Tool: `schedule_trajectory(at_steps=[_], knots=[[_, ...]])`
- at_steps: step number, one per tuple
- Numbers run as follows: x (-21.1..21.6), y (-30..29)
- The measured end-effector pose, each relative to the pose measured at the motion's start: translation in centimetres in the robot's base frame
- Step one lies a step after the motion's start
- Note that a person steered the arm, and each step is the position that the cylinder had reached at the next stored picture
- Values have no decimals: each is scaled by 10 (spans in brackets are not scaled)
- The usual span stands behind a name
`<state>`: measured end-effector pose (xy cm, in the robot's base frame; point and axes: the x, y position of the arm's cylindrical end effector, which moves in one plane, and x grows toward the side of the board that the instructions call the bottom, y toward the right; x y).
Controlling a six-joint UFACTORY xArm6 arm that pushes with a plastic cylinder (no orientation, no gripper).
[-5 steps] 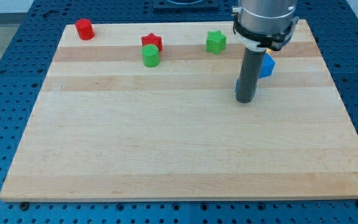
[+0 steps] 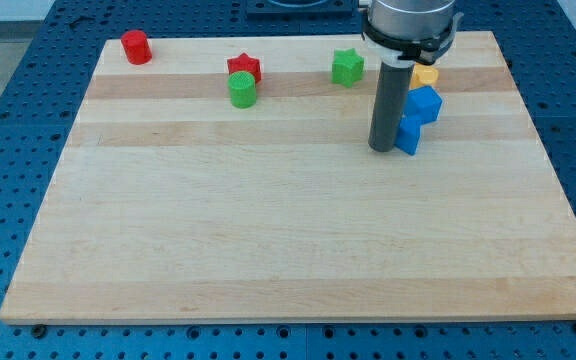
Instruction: Slide the blue triangle right a bit
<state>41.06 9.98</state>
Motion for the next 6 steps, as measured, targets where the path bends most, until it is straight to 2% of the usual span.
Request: schedule_trajectory(at_steps=[6], knots=[[0,31]])
